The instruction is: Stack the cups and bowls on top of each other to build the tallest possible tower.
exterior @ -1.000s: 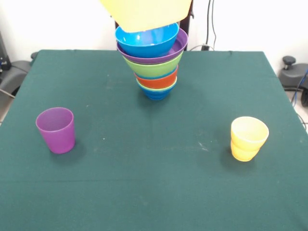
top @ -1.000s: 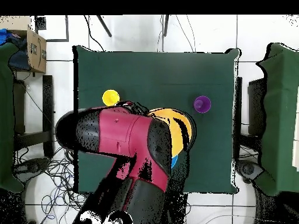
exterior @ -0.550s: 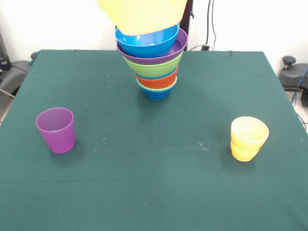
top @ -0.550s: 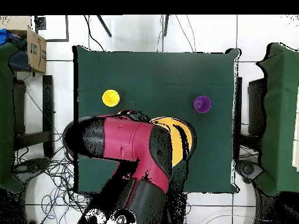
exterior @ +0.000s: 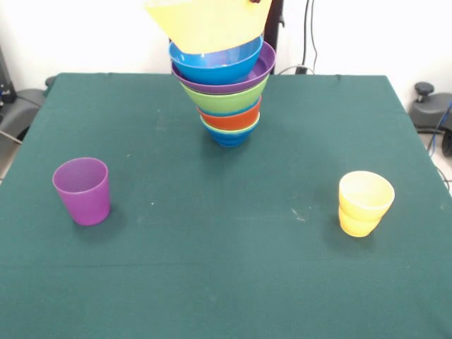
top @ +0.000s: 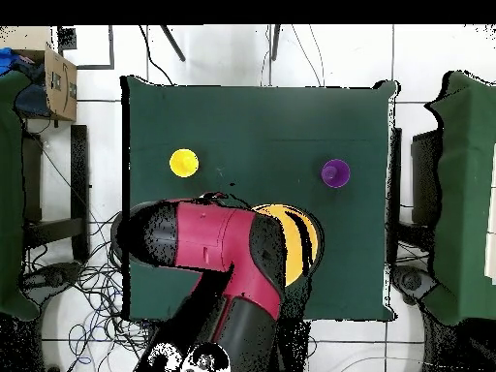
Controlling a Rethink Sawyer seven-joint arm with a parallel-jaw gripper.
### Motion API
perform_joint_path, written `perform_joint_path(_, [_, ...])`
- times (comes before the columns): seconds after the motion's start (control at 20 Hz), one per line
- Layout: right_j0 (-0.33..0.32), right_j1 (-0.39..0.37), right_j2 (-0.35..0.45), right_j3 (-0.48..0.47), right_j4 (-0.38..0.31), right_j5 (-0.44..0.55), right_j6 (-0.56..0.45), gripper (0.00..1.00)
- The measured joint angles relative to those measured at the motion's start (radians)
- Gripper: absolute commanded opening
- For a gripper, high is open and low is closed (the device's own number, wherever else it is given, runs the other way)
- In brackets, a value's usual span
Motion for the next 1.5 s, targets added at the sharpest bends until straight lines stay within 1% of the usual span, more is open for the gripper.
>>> perform_joint_path(1.5, [-0.012,0.009,0.039,0.043,0.0,0.0,0.0,0.0])
